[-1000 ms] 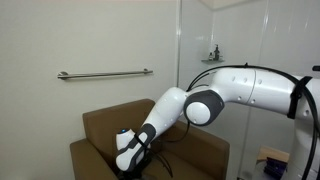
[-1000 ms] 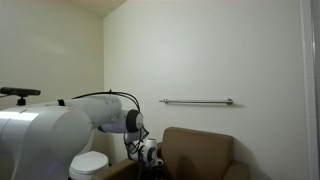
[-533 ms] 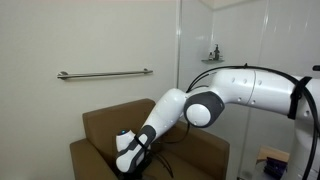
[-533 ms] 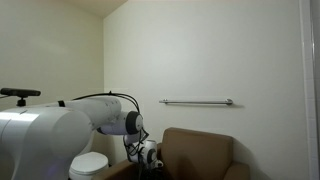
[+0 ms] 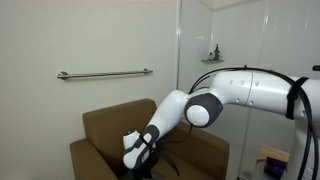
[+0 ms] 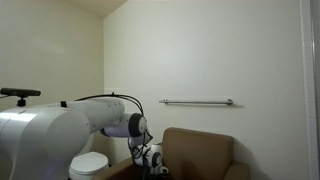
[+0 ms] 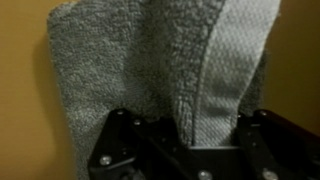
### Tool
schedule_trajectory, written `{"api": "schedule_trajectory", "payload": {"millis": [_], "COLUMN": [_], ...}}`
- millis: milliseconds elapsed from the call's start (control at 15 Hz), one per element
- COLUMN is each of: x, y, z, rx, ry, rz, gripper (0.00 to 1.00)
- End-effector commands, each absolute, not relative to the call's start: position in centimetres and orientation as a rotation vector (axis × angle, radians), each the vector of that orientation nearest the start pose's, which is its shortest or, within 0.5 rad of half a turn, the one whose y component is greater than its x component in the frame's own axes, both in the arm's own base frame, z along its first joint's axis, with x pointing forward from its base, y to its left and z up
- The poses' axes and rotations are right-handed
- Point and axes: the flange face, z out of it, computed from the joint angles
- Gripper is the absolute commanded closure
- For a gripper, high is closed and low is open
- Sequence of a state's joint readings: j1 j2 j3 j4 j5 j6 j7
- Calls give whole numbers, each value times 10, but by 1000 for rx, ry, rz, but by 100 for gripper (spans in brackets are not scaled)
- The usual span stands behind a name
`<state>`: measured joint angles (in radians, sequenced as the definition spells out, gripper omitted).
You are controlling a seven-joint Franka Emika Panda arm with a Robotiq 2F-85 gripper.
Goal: Wipe the couch with the cloth
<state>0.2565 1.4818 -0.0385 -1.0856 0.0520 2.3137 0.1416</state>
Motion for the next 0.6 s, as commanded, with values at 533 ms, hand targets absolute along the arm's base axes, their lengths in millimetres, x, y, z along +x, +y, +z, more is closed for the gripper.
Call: {"api": "schedule_trajectory", "payload": {"millis": [533], "x": [615], "y": [-52], "z": [-147], "rx": [-3190], "ry": [517], "rz": [615], "gripper": [96]}}
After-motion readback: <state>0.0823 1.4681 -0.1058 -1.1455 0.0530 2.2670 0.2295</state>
